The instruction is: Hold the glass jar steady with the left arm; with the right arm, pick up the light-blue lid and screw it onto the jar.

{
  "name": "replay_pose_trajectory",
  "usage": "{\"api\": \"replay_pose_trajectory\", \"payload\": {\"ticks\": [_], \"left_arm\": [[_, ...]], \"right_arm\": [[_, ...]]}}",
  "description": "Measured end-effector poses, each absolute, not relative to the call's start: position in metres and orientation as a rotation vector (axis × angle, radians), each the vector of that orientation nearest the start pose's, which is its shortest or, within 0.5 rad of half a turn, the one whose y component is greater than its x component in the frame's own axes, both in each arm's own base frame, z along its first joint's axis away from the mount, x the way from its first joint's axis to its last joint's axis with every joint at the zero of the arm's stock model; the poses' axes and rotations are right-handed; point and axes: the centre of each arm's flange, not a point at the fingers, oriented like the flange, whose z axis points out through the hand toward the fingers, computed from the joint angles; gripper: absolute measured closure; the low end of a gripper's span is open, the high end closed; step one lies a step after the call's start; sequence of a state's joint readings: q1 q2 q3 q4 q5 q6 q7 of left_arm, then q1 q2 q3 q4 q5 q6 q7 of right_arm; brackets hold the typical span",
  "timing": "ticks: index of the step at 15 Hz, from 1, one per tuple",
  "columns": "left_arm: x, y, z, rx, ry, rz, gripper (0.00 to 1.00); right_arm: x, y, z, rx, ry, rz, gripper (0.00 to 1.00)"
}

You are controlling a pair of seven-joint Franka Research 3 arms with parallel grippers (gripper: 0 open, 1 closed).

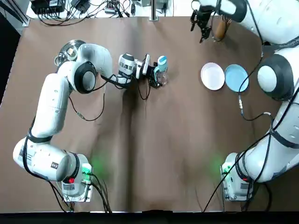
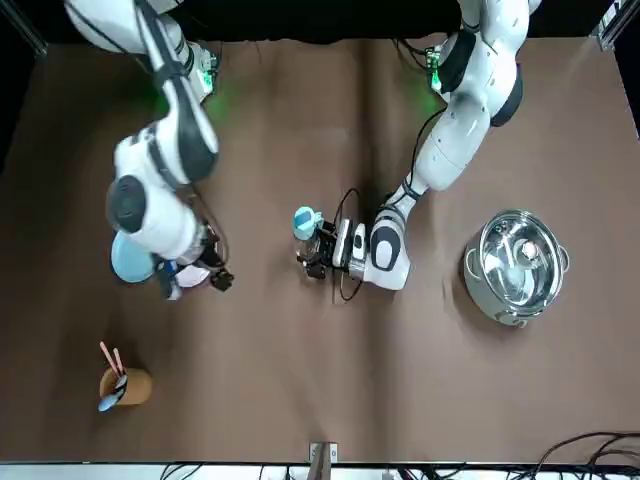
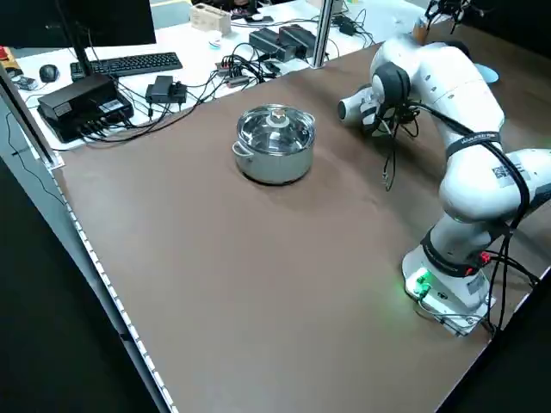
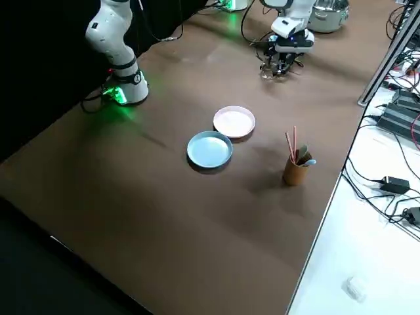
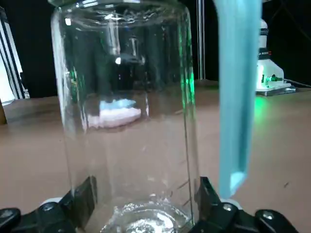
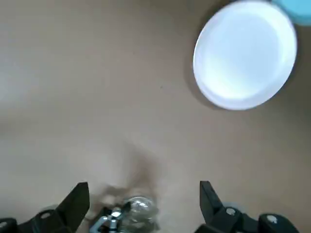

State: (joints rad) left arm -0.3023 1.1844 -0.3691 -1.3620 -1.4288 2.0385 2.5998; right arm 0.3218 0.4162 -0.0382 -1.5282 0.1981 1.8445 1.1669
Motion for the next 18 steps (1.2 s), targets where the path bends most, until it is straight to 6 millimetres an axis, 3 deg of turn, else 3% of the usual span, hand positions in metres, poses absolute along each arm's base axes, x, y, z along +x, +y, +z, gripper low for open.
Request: {"api": "replay_pose_trajectory", "payload": {"ticks": [5, 10, 14, 18], "left_arm": [[0.545, -0.439, 0.05, 0.99, -1.514, 1.02, 0.07], [0.547, -0.44, 0.055, 0.953, -1.566, 1.011, 0.07], [0.547, -0.44, 0.055, 0.95, -1.571, 1.009, 0.07], [0.547, -0.44, 0.055, 0.949, -1.575, 1.008, 0.05]], "right_arm": [[0.654, 0.087, 0.44, -2.853, 0.978, 0.385, 0.0], [0.649, -0.017, 0.482, -2.896, 0.535, 0.414, 0.0], [0.634, -0.059, 0.52, -2.947, 0.171, 0.399, 0.0], [0.613, -0.065, 0.579, -2.988, 0.024, 0.261, 0.0]]}}
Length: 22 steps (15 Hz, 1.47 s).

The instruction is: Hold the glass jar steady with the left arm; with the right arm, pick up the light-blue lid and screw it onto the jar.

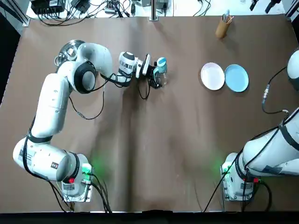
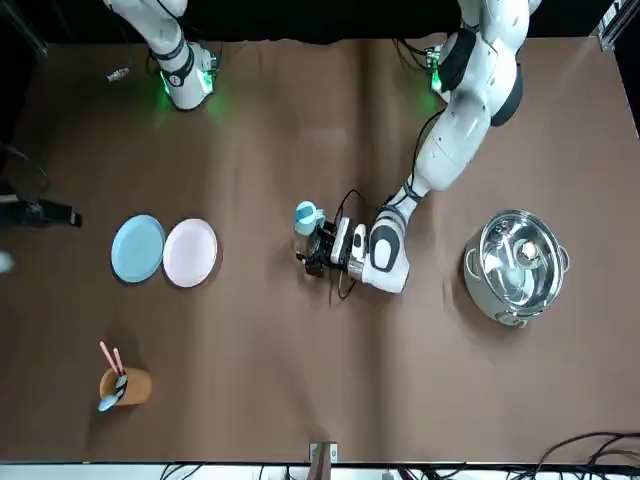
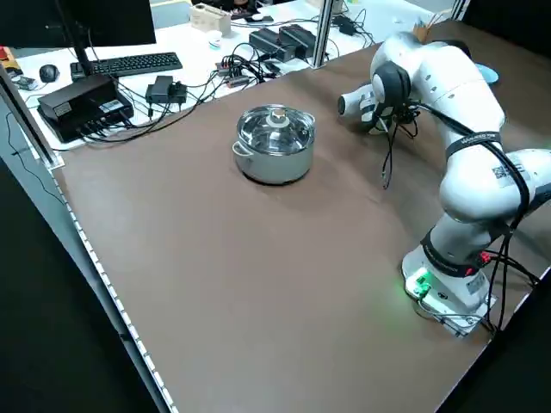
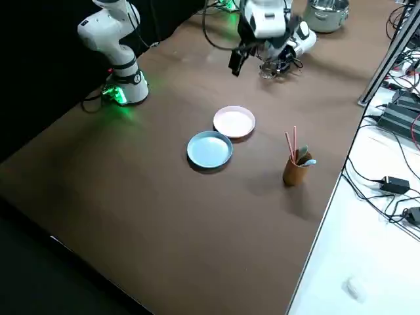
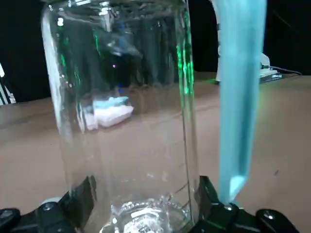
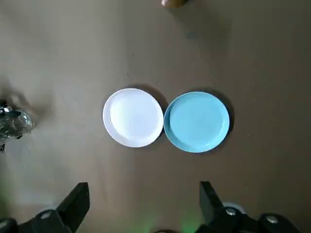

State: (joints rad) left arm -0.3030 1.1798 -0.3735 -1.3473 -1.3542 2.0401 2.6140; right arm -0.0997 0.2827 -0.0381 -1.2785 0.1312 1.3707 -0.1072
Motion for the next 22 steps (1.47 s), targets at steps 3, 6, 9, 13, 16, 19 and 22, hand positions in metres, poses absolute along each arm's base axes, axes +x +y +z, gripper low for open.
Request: {"api": "replay_pose_trajectory", "payload": {"ticks": [3, 6, 9, 13, 16, 19, 22], "left_arm": [[0.548, -0.435, 0.05, 0.963, -1.585, 1.0, 0.01], [0.548, -0.434, 0.049, 0.967, -1.595, 0.997, 0.01], [0.548, -0.434, 0.048, 0.97, -1.599, 0.996, 0.01], [0.549, -0.432, 0.048, 0.974, -1.602, 0.996, 0.01], [0.551, -0.429, 0.047, 0.979, -1.6, 0.997, 0.01], [0.553, -0.425, 0.046, 0.986, -1.596, 1.0, 0.01], [0.557, -0.418, 0.046, 0.996, -1.591, 1.006, 0.01]], "right_arm": [[0.601, -0.053, 0.615, -3.002, -0.016, 0.155, 0.0], [0.602, -0.046, 0.623, -3.009, -0.034, 0.107, 0.0], [0.602, -0.047, 0.623, -3.022, -0.033, 0.097, 0.0], [0.605, -0.049, 0.625, -3.039, -0.03, 0.067, 0.0], [0.605, -0.049, 0.625, -3.041, -0.03, 0.058, 0.0], [0.605, -0.047, 0.626, -3.041, -0.035, 0.056, 0.0], [0.606, -0.047, 0.626, -3.041, -0.037, 0.056, 0.0]]}}
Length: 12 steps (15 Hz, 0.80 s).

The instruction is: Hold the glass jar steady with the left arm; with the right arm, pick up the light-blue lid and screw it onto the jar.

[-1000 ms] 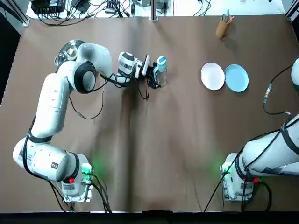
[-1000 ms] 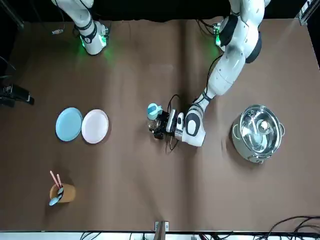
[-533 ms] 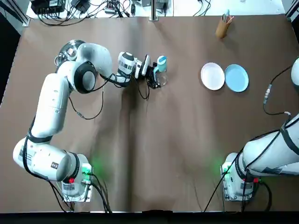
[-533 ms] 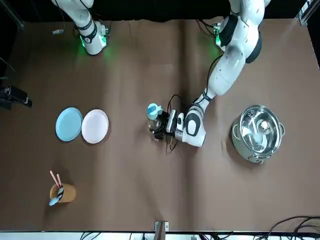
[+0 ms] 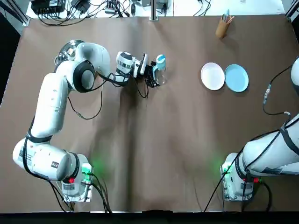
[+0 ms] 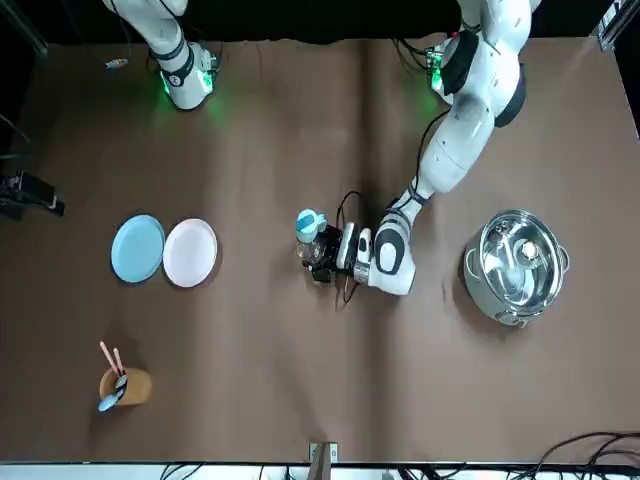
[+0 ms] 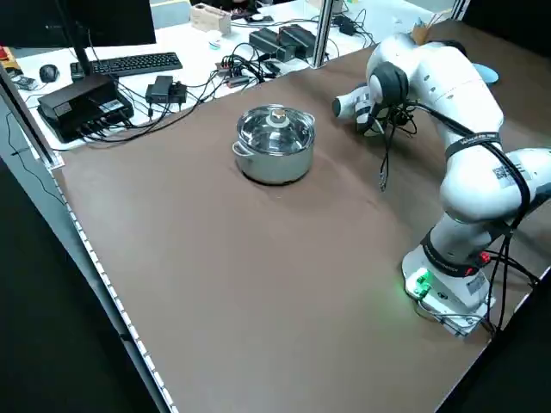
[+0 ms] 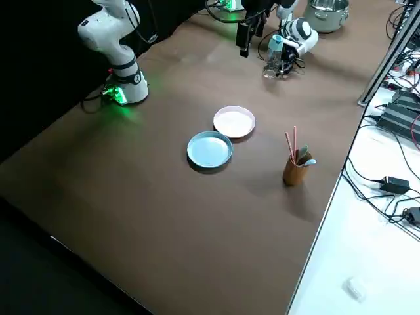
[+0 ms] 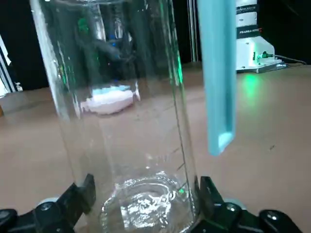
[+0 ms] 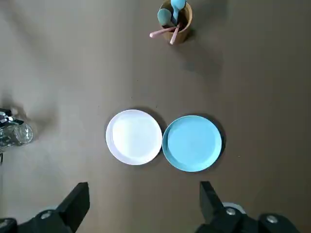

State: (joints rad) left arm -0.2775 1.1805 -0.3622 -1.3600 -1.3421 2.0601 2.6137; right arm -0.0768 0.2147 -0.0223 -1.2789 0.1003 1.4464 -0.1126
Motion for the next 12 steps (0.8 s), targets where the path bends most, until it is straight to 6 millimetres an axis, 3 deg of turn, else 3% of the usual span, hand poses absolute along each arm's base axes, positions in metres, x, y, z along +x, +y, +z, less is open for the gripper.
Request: {"api": "replay_pose_trajectory", "payload": {"ticks": [9, 12], "left_arm": [[0.58, -0.394, 0.065, 1.06, -1.564, 0.987, 0.01], [0.594, -0.367, 0.079, 1.115, -1.553, 0.937, 0.01]], "right_arm": [[0.606, -0.047, 0.626, -3.042, -0.036, 0.056, 0.0], [0.606, -0.047, 0.626, -3.043, -0.036, 0.056, 0.0]]}}
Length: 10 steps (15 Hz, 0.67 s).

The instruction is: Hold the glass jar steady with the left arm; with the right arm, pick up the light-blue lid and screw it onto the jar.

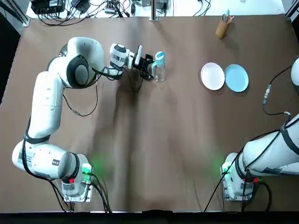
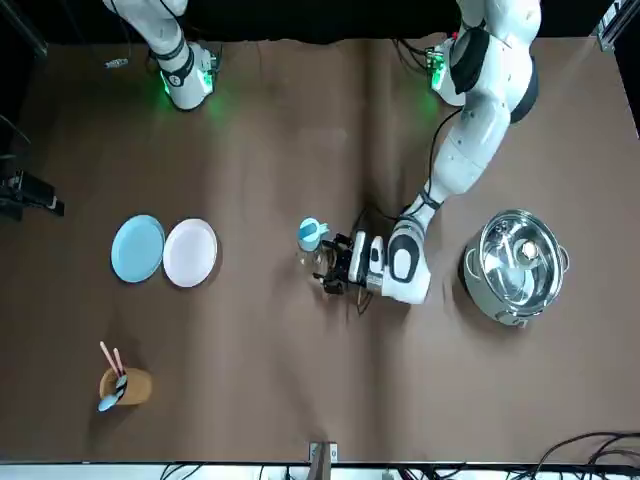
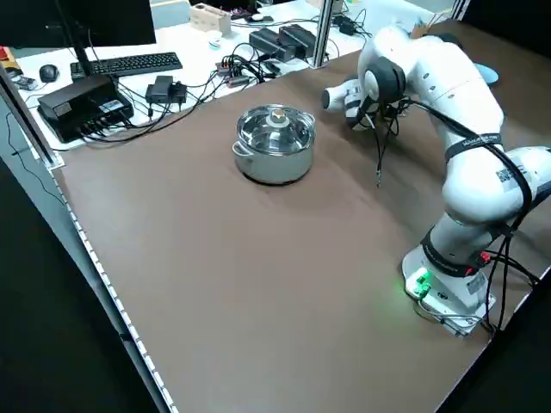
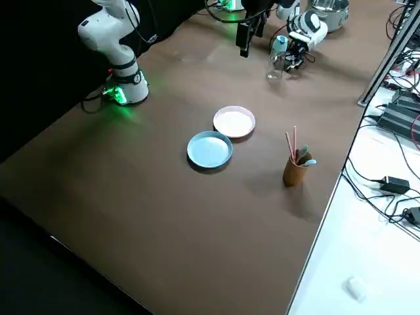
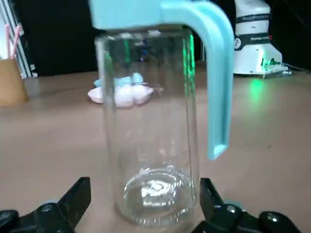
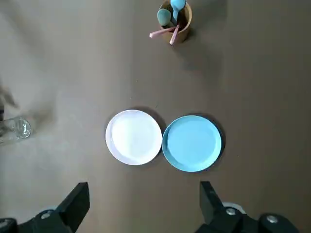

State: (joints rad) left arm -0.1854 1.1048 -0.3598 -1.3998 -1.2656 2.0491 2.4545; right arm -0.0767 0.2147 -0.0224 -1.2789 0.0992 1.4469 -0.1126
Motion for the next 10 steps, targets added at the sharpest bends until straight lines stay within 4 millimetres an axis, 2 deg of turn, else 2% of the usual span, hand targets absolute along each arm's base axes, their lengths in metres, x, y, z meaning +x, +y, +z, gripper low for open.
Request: {"api": "replay_pose_trajectory", "payload": {"ticks": [2, 4, 6, 10], "left_arm": [[0.605, -0.346, 0.099, 1.184, -1.501, 0.891, 0.01], [0.615, -0.332, 0.12, 1.302, -1.386, 0.796, 0.01], [0.621, -0.33, 0.137, 1.377, -1.309, 0.719, 0.0], [0.628, -0.335, 0.173, 1.431, -1.278, 0.654, 0.0]], "right_arm": [[0.606, -0.047, 0.626, -3.043, -0.036, 0.056, 0.0], [0.606, -0.047, 0.626, -3.043, -0.037, 0.055, 0.0], [0.606, -0.047, 0.626, -3.043, -0.037, 0.056, 0.0], [0.606, -0.047, 0.625, -3.043, -0.037, 0.056, 0.0]]}}
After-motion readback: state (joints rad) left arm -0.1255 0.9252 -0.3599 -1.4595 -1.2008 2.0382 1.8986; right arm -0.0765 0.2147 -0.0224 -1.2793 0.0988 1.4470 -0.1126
